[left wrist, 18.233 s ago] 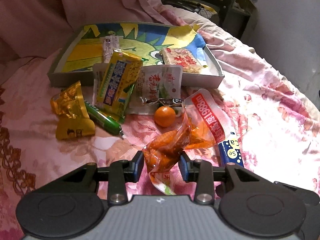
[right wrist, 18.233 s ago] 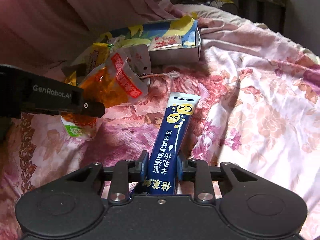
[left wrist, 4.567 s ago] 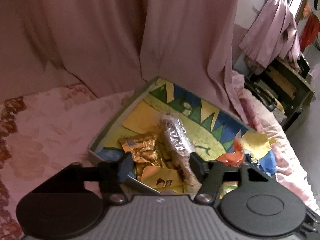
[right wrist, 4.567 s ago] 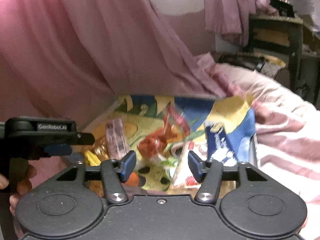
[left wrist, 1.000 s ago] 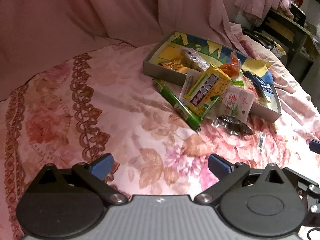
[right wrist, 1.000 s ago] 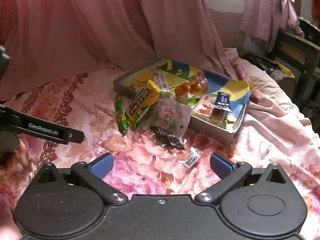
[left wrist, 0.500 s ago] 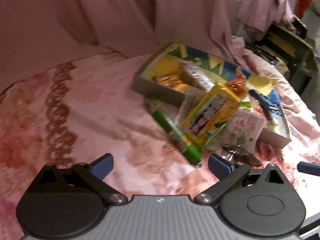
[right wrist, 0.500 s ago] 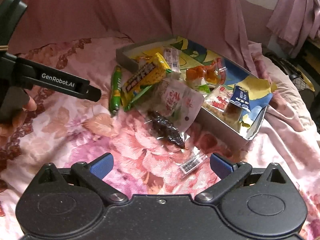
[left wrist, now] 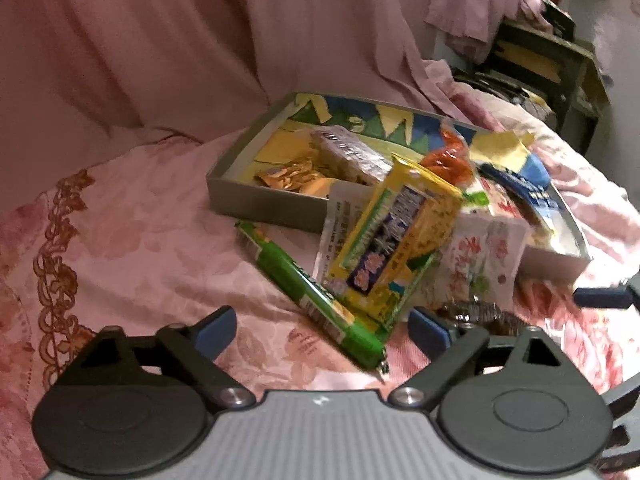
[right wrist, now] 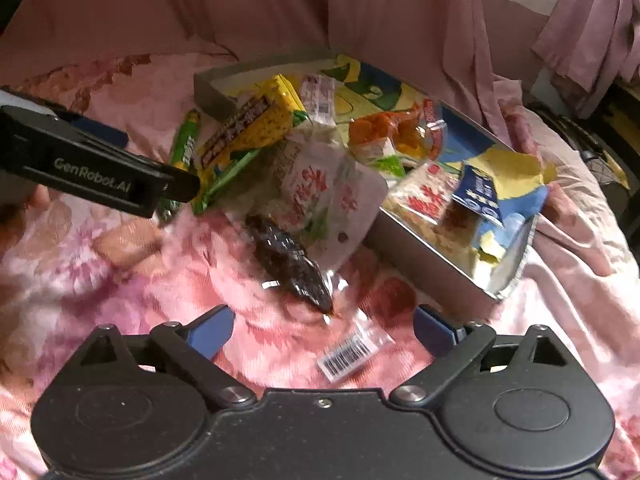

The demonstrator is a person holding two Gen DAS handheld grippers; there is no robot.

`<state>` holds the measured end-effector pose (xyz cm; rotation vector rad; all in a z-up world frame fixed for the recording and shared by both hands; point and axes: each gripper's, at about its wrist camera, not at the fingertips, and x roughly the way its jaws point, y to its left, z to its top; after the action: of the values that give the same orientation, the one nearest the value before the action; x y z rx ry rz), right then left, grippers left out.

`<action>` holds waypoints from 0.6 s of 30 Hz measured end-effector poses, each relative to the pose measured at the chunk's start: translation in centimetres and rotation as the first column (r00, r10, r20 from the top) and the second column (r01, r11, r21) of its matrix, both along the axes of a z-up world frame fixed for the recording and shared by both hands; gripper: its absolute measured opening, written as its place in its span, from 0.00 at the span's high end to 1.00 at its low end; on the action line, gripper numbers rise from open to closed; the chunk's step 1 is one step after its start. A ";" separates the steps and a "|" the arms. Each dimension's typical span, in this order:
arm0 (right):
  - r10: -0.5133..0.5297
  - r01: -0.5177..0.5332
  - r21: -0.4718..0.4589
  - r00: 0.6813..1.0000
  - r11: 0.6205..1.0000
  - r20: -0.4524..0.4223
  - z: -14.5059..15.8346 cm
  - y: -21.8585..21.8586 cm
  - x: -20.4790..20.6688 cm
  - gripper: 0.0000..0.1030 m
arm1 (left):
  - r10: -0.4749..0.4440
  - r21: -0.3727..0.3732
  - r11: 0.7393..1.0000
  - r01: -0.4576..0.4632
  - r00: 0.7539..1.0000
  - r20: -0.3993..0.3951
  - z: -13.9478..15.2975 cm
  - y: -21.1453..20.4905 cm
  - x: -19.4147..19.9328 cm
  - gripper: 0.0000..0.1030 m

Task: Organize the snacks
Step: 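Grasp the dark dried-fish pack with the right tool while the left tool grasps the green sausage stick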

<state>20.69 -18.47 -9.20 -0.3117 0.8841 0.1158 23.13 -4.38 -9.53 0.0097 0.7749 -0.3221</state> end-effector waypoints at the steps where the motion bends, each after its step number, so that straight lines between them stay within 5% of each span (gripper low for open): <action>1: 0.004 -0.004 0.012 1.000 1.000 0.003 -0.1 0.0 0.2 0.07 | 0.006 -0.015 1.000 -0.006 1.000 -0.013 -0.1 0.2 0.3 0.11; 13: -0.032 0.033 0.112 0.999 0.993 -0.004 -1.0 -0.7 1.8 0.27 | 0.021 -0.049 0.998 -0.025 0.995 -0.093 -0.6 1.0 1.8 0.40; 18: -0.031 0.032 0.129 0.999 0.991 -0.010 -1.0 -0.7 1.8 0.39 | 0.010 -0.102 0.995 -0.025 0.990 -0.139 -0.4 1.4 2.1 0.62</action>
<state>22.50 -19.15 -10.22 -0.1764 0.8848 0.1443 25.27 -2.96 -9.96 -0.1177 0.8941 -0.3486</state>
